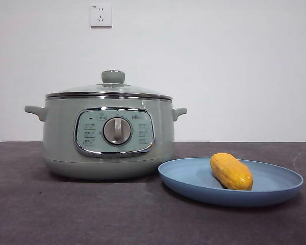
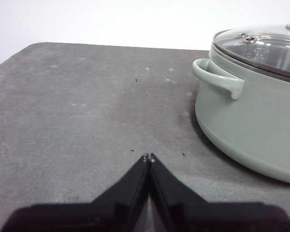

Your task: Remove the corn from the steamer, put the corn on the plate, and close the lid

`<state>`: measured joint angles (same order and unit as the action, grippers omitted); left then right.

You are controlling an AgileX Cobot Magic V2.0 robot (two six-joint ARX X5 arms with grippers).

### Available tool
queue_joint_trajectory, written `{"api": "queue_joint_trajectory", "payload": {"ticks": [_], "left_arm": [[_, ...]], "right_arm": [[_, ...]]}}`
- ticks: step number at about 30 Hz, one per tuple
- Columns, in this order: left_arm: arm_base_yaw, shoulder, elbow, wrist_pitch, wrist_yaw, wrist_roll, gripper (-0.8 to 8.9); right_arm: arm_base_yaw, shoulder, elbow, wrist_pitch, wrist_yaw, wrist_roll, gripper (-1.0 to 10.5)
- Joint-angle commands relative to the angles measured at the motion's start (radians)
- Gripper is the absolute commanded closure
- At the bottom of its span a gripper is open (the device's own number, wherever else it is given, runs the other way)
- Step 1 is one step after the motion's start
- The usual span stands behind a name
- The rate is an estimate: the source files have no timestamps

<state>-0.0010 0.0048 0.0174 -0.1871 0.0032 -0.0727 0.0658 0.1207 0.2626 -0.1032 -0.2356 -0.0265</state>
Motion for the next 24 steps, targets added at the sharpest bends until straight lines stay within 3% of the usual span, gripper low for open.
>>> {"api": "queue_joint_trajectory", "payload": {"ticks": [1,8,17,24], "left_arm": [[0.003,-0.002,-0.014,0.003,-0.001,-0.009,8.17],[0.003,-0.002,-0.014,0.003,-0.001,-0.009,8.17],[0.003,-0.002,-0.014,0.003,-0.001,-0.009,8.17],[0.003,-0.002,-0.014,0.003,-0.001,-0.009,8.17]], "right_arm": [[-0.002,-0.041,-0.111,0.089,0.003,0.011,9.5],[-0.002,-0.121,-0.249,0.14,0.004,0.034,9.5],[-0.002,-0.119,-0.257,-0.068,0.001,0.037,9.5],[-0.002,-0.119,-0.257,-0.06,0.002,0.089,9.5]]}}
